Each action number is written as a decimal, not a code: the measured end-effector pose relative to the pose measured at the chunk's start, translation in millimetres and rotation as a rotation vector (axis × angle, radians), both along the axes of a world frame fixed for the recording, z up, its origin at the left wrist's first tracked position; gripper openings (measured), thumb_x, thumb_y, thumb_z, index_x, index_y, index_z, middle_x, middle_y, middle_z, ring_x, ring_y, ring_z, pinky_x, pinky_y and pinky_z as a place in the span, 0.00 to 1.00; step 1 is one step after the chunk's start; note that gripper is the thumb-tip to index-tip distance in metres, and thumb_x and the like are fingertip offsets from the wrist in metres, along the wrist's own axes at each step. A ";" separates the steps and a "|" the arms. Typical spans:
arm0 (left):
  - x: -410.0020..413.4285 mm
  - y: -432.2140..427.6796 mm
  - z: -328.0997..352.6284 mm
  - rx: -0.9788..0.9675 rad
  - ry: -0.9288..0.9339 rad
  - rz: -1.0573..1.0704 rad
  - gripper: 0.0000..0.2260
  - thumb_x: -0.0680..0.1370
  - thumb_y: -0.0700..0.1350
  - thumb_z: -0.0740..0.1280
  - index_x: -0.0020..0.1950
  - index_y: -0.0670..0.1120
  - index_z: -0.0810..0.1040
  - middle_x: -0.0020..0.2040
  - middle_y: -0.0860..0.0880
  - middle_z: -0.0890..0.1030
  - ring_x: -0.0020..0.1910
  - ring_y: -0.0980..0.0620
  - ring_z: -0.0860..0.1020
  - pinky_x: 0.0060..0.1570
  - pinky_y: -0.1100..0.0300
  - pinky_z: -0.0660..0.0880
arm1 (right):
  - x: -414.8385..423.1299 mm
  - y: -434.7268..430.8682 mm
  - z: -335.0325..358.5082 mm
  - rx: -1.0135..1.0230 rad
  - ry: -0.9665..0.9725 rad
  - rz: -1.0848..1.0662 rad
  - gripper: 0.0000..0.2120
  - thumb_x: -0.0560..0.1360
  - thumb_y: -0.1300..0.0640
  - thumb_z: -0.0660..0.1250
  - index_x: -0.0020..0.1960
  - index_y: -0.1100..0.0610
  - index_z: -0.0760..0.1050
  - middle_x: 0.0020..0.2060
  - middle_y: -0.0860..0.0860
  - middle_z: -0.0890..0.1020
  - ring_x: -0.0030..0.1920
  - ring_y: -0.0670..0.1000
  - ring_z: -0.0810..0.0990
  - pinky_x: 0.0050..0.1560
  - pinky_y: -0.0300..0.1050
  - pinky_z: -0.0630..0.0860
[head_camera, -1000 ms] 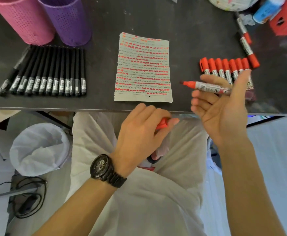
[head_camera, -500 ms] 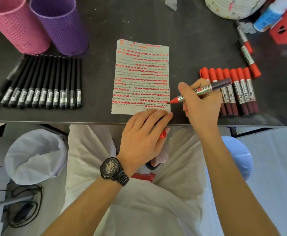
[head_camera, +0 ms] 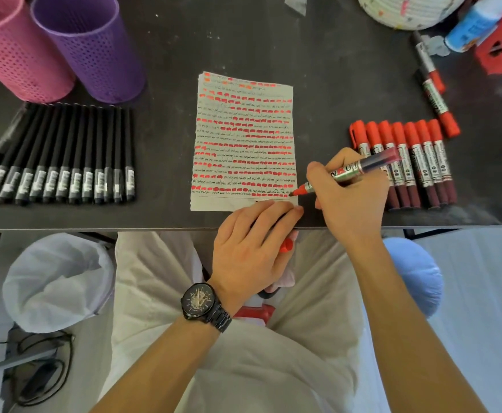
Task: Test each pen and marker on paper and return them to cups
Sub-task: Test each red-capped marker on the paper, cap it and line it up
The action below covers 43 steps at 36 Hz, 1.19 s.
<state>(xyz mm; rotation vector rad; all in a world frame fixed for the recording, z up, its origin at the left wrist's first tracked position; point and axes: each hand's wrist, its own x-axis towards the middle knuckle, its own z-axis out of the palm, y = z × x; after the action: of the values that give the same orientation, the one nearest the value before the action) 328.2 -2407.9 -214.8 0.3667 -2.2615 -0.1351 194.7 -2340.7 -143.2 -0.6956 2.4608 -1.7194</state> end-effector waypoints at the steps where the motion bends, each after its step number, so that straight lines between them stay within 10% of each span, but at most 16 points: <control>1: 0.0 0.3 0.3 0.003 -0.001 0.000 0.12 0.78 0.48 0.72 0.60 0.48 0.85 0.59 0.51 0.84 0.61 0.50 0.77 0.65 0.59 0.66 | 0.1 -0.2 -0.1 0.007 0.003 0.001 0.13 0.71 0.54 0.70 0.31 0.55 0.71 0.24 0.55 0.78 0.27 0.59 0.77 0.31 0.52 0.75; 43: 3.3 2.2 4.1 0.064 -0.039 -0.012 0.12 0.79 0.48 0.69 0.62 0.49 0.84 0.60 0.50 0.83 0.61 0.50 0.77 0.65 0.59 0.66 | 0.3 0.2 -0.2 -0.006 -0.014 -0.001 0.12 0.71 0.59 0.69 0.31 0.58 0.70 0.23 0.47 0.78 0.25 0.51 0.78 0.31 0.44 0.73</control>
<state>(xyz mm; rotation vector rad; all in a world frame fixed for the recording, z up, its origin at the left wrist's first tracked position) 331.6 -2405.6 -210.8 0.3929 -2.3021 -0.2084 195.0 -2340.5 -143.4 -0.6808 2.4479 -1.7270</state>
